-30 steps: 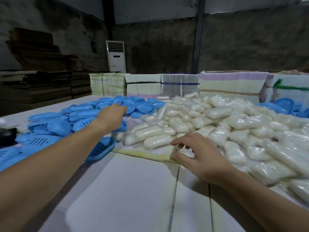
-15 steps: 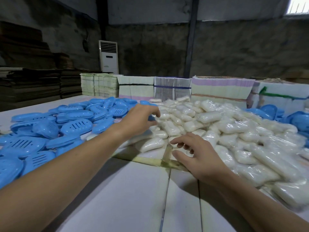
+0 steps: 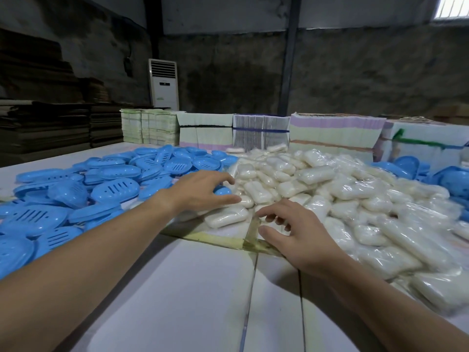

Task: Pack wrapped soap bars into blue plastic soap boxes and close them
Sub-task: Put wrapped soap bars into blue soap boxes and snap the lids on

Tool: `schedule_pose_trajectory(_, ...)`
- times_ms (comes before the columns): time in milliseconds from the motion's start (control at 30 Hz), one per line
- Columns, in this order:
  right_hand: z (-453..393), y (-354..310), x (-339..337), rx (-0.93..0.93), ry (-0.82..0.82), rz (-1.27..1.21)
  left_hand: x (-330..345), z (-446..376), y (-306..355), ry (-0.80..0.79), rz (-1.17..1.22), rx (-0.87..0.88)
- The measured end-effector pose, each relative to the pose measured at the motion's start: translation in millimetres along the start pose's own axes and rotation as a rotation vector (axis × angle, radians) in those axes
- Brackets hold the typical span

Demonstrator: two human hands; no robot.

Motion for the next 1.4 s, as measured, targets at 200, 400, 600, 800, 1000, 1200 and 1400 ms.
schedule_pose_trajectory(200, -0.5, 1.0, -0.4, 0.011, 0.007, -0.031, -20.9, 7.3, -1.6, 0.307, -0.036, 0.034)
schedule_pose_trajectory(400, -3.0, 4.3, -15.5, 0.031, 0.142, -0.072, -48.1, 22.6, 55.4, 0.591, 0.319, 0.265)
schedule_pose_trajectory(600, -1.7, 29.7, -52.7, 0.196, 0.409, -0.158, -17.7, 23.1, 104.0, 0.431, 1.423, -0.017)
schedule_pose_trajectory(800, 1.8, 51.6, -53.4, 0.322, 0.231, -0.123, 34.2, 39.0, 110.3, 0.346, 1.967, -0.325)
schedule_pose_trajectory(1000, -0.1, 41.7, -36.2, 0.258, 0.012, -0.131, 51.7, 48.1, 106.2, 0.273, 2.114, -0.377)
schedule_pose_trajectory(1200, 4.1, 41.5, -53.0, 0.202, -0.030, 0.074, 51.1, 46.1, 121.3, 0.070, 1.854, -0.102)
schedule_pose_trajectory(1400, 7.8, 55.3, -78.5, 0.170, -0.094, 0.331, 56.7, 51.5, 130.6, -0.103, 1.379, 0.094)
Point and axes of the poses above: each hand's wrist, its own z-axis away from the middle knuckle, its own x-axis out of the palm, y = z × x, the point moved 7 cm from there along -z, towards the middle knuckle, and after that the axes turned 9 degrees about z, right-handed, at the moved point
